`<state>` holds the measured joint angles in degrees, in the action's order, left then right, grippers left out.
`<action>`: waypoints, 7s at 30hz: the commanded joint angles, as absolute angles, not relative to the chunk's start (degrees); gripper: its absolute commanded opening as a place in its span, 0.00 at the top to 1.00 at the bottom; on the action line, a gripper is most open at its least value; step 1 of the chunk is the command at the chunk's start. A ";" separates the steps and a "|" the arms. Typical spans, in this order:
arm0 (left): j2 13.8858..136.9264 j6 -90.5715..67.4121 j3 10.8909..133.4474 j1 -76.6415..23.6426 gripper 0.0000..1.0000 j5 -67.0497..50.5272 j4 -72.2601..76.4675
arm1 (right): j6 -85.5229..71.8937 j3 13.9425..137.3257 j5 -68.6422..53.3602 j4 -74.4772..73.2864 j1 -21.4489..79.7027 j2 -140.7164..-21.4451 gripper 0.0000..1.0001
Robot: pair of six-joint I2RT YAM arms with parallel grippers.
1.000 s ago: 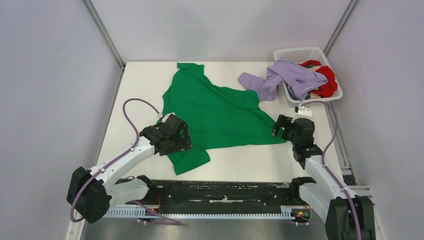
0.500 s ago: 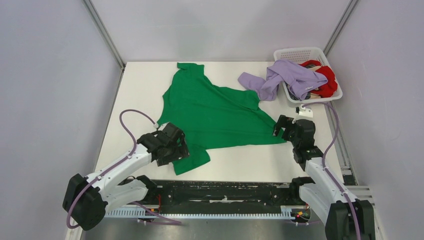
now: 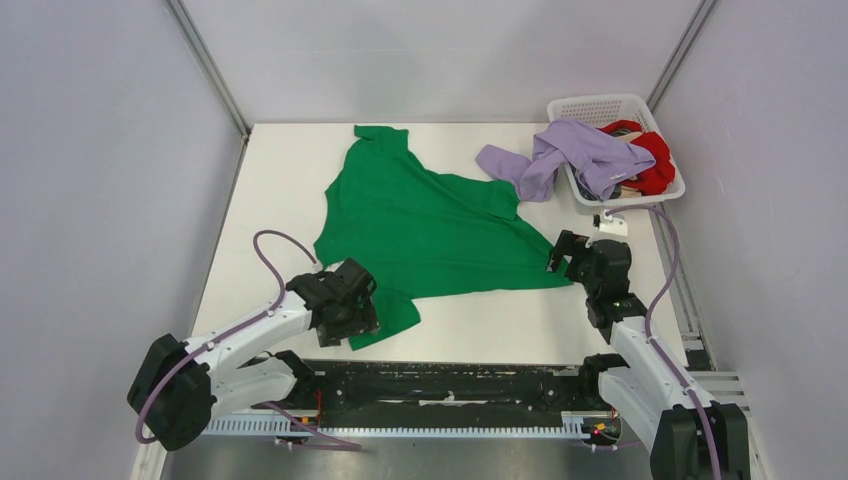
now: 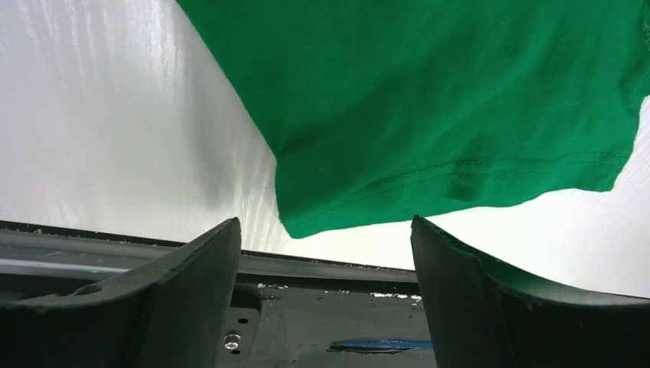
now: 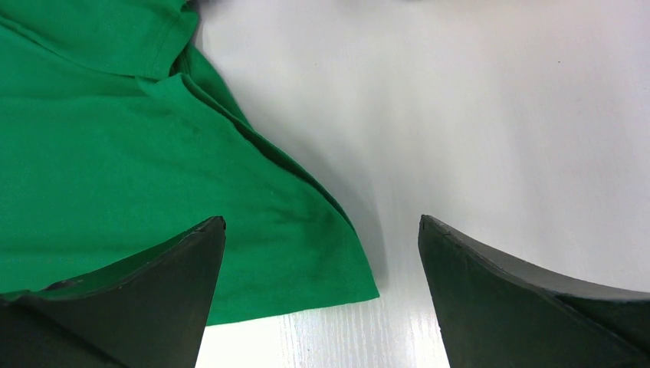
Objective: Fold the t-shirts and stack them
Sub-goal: Flatten out the tshirt
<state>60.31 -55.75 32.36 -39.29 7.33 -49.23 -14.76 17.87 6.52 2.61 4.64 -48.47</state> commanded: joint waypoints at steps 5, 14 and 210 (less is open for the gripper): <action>65.96 -58.53 32.06 -41.25 0.22 7.48 -44.21 | -14.42 17.43 8.49 4.61 4.64 -48.02 0.02; 66.86 -60.18 31.62 -43.07 0.66 8.43 -44.56 | -14.40 17.60 8.23 4.75 4.66 -48.99 0.02; 131.06 -41.61 99.74 -6.61 0.00 3.30 -5.42 | -6.81 70.31 2.59 19.29 19.76 -115.27 0.02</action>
<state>129.64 -37.89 97.78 -7.07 5.34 -9.74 -7.62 68.86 1.78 17.85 20.27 -114.59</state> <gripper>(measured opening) 0.993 0.979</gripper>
